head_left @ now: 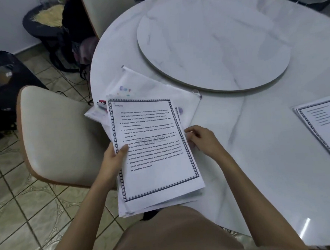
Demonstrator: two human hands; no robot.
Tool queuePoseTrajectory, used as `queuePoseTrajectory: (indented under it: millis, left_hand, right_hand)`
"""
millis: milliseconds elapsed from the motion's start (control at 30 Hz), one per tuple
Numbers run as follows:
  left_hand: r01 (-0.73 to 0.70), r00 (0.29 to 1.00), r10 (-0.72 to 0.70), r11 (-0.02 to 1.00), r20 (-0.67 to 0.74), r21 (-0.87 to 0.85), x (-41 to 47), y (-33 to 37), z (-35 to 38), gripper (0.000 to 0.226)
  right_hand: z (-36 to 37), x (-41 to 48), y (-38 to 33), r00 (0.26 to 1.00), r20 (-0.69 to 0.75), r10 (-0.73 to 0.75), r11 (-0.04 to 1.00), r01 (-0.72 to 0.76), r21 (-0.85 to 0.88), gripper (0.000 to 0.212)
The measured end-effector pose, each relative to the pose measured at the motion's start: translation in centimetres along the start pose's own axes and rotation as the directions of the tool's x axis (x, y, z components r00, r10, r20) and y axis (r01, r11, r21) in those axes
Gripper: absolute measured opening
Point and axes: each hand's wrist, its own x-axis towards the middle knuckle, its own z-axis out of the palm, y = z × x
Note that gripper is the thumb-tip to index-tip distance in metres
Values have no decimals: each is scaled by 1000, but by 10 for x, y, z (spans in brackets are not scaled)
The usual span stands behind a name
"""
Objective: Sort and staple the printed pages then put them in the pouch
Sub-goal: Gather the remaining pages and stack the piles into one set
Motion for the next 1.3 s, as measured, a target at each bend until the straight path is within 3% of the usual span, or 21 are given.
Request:
queuePoseTrajectory:
  millis: [133, 233, 300, 400, 467, 533, 633, 767, 833, 867, 933, 1000, 1067, 1300]
  left_hand:
    - [-88, 985, 90, 996, 145, -16, -3, 17, 9, 44]
    - [-154, 961, 152, 988, 231, -9, -2, 32, 24, 67]
    - [-193, 943, 186, 981, 276, -3, -1, 40, 38, 58]
    - [-234, 940, 216, 971, 265, 38, 4, 51, 64, 27]
    - [-311, 927, 270, 941, 259, 132, 7, 60, 85, 34]
    - [-415, 899, 362, 884, 248, 217, 9, 71, 111, 39]
    - [-500, 861, 467, 850, 204, 166, 2, 92, 151, 37]
    - [-520, 844, 511, 854, 162, 18, -13, 107, 185, 32]
    - [-493, 860, 494, 869, 128, -40, -19, 102, 193, 39]
    - [-470, 873, 474, 881, 115, -60, -22, 95, 196, 45]
    - [-419, 897, 423, 906, 127, -56, -25, 75, 197, 51]
    - [-367, 916, 362, 930, 173, -4, -26, 52, 195, 55]
    - [-323, 931, 306, 945, 196, 58, -26, 35, 192, 55]
    - [-259, 956, 240, 960, 171, 102, -17, 21, 194, 37]
  right_hand:
    - [-15, -3, 5, 995, -77, 67, 987, -54, 154, 27]
    - [-26, -10, 5, 997, 11, 72, 952, -72, 298, 36]
    - [-34, -15, 6, 998, 31, 57, 911, -65, 406, 40]
    - [-54, -21, 2, 996, -89, 28, 874, 19, 486, 34]
    - [-72, -26, -5, 978, -209, -2, 878, 101, 467, 22]
    - [-90, -32, -16, 941, -334, -44, 887, 191, 421, 15]
    - [-112, -43, -32, 835, -545, -69, 873, 315, 372, 10]
    - [-132, -63, -39, 691, -718, -82, 840, 436, 323, 11]
    - [-134, -72, -32, 650, -758, -55, 805, 478, 351, 9]
    - [-133, -76, -25, 630, -775, -44, 792, 494, 358, 18]
    - [-124, -82, -9, 642, -767, -20, 789, 482, 382, 27]
    - [-112, -84, 12, 703, -711, 2, 797, 428, 425, 8]
    - [-101, -86, 27, 739, -674, 25, 806, 384, 451, 13]
    - [-92, -88, 34, 776, -621, 115, 766, 328, 552, 15]
